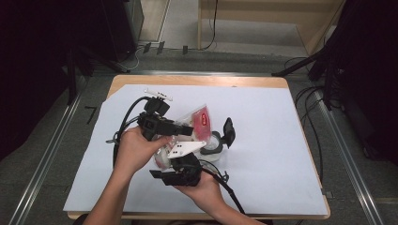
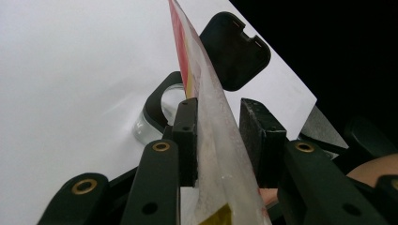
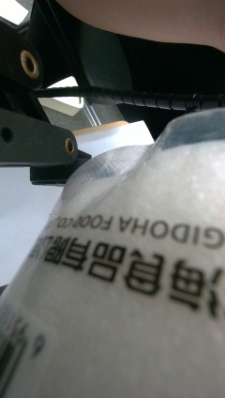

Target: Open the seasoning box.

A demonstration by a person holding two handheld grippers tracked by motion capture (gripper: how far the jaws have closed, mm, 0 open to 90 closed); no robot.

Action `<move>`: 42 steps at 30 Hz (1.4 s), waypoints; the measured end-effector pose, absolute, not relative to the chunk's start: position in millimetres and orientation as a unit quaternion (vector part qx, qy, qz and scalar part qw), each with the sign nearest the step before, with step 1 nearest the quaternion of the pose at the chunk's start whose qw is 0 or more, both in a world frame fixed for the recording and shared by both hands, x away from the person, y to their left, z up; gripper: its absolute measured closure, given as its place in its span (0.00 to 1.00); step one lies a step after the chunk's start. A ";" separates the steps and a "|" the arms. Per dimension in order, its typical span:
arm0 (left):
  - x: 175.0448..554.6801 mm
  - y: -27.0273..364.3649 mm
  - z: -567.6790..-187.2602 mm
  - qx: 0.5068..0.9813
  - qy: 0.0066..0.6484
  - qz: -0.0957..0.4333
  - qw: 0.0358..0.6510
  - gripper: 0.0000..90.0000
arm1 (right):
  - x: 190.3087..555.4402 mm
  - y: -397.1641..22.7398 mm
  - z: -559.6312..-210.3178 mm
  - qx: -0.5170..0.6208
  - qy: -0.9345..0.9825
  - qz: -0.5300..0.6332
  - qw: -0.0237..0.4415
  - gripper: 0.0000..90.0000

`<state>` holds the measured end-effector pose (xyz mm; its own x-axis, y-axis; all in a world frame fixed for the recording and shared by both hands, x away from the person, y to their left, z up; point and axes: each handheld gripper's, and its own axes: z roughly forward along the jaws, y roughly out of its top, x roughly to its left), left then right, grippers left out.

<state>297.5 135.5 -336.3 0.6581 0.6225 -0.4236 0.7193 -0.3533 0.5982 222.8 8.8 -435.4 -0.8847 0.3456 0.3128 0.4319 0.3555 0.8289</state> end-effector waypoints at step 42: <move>297.9 134.2 -333.8 0.813 0.411 -0.051 0.410 0.80 | 219.0 10.8 -430.6 -0.226 -0.828 -0.511 0.030 0.70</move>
